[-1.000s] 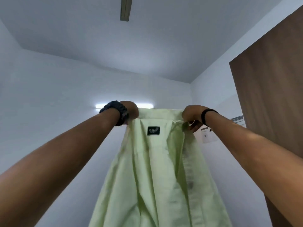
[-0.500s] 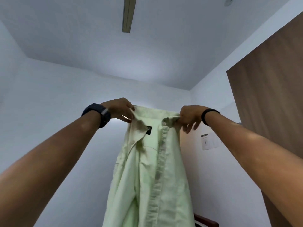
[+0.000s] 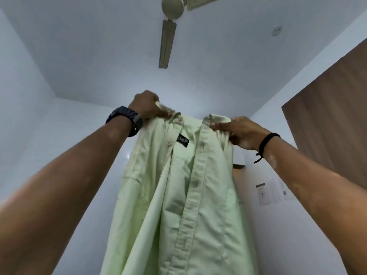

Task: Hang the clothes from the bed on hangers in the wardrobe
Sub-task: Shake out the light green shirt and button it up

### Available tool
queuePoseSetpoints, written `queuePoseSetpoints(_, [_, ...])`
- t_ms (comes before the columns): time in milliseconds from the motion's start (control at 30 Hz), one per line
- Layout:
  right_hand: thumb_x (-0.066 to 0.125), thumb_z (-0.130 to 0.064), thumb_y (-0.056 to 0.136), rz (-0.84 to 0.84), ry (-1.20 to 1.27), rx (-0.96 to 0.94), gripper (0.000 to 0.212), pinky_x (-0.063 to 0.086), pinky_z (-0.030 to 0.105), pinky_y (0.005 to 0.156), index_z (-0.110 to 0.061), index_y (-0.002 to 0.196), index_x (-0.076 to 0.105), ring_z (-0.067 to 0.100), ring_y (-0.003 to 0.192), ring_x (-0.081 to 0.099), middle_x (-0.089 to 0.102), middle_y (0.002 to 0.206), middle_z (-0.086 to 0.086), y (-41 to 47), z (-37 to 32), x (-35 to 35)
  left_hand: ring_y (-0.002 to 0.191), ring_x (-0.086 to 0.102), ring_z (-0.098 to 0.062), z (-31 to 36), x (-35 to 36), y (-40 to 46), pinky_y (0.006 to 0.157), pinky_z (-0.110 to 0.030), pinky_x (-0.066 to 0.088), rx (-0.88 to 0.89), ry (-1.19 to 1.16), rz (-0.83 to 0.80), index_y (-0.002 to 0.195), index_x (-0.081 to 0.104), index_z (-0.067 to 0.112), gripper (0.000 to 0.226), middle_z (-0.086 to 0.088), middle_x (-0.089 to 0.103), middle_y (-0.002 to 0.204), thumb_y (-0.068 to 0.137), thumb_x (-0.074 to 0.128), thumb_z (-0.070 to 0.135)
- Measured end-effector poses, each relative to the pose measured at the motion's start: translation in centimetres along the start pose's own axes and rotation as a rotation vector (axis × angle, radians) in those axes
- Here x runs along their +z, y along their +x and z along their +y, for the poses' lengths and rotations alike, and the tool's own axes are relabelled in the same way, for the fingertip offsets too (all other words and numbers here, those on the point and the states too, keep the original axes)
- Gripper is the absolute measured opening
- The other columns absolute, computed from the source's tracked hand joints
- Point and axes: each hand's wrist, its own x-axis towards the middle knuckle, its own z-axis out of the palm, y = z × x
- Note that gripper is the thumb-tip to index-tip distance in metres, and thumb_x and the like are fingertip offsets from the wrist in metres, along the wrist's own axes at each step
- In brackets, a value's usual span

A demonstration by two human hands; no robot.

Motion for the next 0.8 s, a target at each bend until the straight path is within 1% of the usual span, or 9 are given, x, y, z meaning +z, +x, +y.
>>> queuePoseSetpoints(100, [0.076, -0.010, 0.079, 0.070, 0.176, -0.083, 0.017, 0.053, 0.020, 0.048, -0.007, 0.077, 0.060, 0.010, 0.049, 0.064, 0.068, 0.059, 0.001, 0.3, -1.9, 0.8, 0.108, 0.050, -0.023, 2.1, -2.6, 2.1, 0.078, -0.024, 0.037, 0.086, -0.018, 0.164, 0.104, 0.064, 0.007, 0.050, -0.015, 0.059, 0.119, 0.070, 0.084, 0.037])
queuePoseSetpoints(167, [0.075, -0.010, 0.081, 0.081, 0.198, -0.092, 0.016, 0.054, 0.021, 0.049, -0.006, 0.079, 0.059, 0.012, 0.051, 0.066, 0.069, 0.062, 0.002, 0.1, -2.1, 1.2, 0.123, 0.044, -0.024, 2.9, -2.5, 2.5, 0.083, -0.025, 0.035, 0.094, 0.079, 0.133, 0.117, 0.058, 0.008, 0.062, -0.014, 0.053, 0.129, 0.071, 0.082, 0.042])
queuePoseSetpoints(300, [0.067, -0.018, 0.089, -0.012, 0.158, 0.028, 0.018, 0.056, 0.036, 0.078, -0.003, 0.093, 0.058, 0.022, 0.073, 0.064, 0.067, 0.089, 0.013, -0.7, 2.5, 2.2, 0.120, 0.052, -0.029, 0.7, 0.3, 1.0, 0.083, -0.030, 0.038, -0.045, 0.325, -0.164, 0.127, 0.054, 0.002, 0.079, -0.014, 0.054, 0.133, 0.074, 0.071, 0.058])
queuePoseSetpoints(433, [0.067, -0.018, 0.089, -0.074, 0.056, 0.245, 0.039, 0.048, 0.049, 0.099, 0.001, 0.120, 0.053, 0.032, 0.099, 0.062, 0.064, 0.115, 0.021, -4.2, 13.5, 5.2, 0.097, 0.055, -0.024, -6.3, 8.0, -6.3, 0.078, -0.030, 0.039, -0.141, 0.443, -0.563, 0.122, 0.058, -0.003, 0.077, -0.015, 0.059, 0.127, 0.080, 0.062, 0.062])
queuePoseSetpoints(500, [0.066, -0.015, 0.089, -0.116, 0.058, 0.391, 0.029, 0.051, 0.042, 0.092, -0.002, 0.114, 0.058, 0.030, 0.097, 0.062, 0.065, 0.112, 0.018, -7.3, 20.2, 7.3, 0.104, 0.052, -0.022, -10.9, 12.8, -12.2, 0.082, -0.031, 0.040, -0.231, 0.439, -0.696, 0.129, 0.053, 0.001, 0.078, -0.014, 0.055, 0.134, 0.081, 0.061, 0.062])
queuePoseSetpoints(567, [0.066, -0.012, 0.089, -0.165, 0.020, 0.554, 0.008, 0.053, 0.030, 0.068, -0.009, 0.091, 0.060, 0.021, 0.078, 0.061, 0.066, 0.093, 0.010, -11.3, 26.6, 9.8, 0.122, 0.050, -0.026, -15.4, 17.1, -19.0, 0.094, -0.034, 0.041, -0.336, 0.427, -0.824, 0.136, 0.046, 0.005, 0.081, -0.012, 0.049, 0.140, 0.081, 0.061, 0.063])
queuePoseSetpoints(633, [0.066, -0.010, 0.089, -0.206, -0.027, 0.721, 0.015, 0.047, 0.025, 0.054, -0.014, 0.081, 0.054, 0.015, 0.067, 0.057, 0.060, 0.081, 0.005, -15.7, 32.3, 12.3, 0.129, 0.046, -0.028, -19.1, 20.9, -26.2, 0.099, -0.034, 0.040, -0.420, 0.399, -0.928, 0.138, 0.045, 0.006, 0.078, -0.012, 0.047, 0.142, 0.083, 0.062, 0.059])
queuePoseSetpoints(733, [0.067, -0.010, 0.088, -0.336, -0.118, 0.914, 0.013, 0.049, 0.028, 0.054, -0.012, 0.084, 0.055, 0.014, 0.065, 0.054, 0.056, 0.077, 0.005, -22.0, 39.5, 15.7, 0.130, 0.044, -0.029, -23.4, 25.6, -36.3, 0.100, -0.032, 0.038, -0.473, 0.347, -1.075, 0.134, 0.048, 0.007, 0.060, -0.012, 0.048, 0.142, 0.090, 0.060, 0.046])
queuePoseSetpoints(800, [0.070, -0.015, 0.087, -0.396, -0.292, 0.934, 0.010, 0.050, 0.031, 0.064, -0.012, 0.082, 0.062, 0.016, 0.073, 0.056, 0.058, 0.079, 0.006, -25.0, 43.1, 17.2, 0.128, 0.045, -0.030, -25.4, 27.7, -41.4, 0.099, -0.031, 0.038, -0.489, 0.323, -1.143, 0.129, 0.054, 0.008, 0.047, -0.012, 0.051, 0.138, 0.093, 0.059, 0.038])
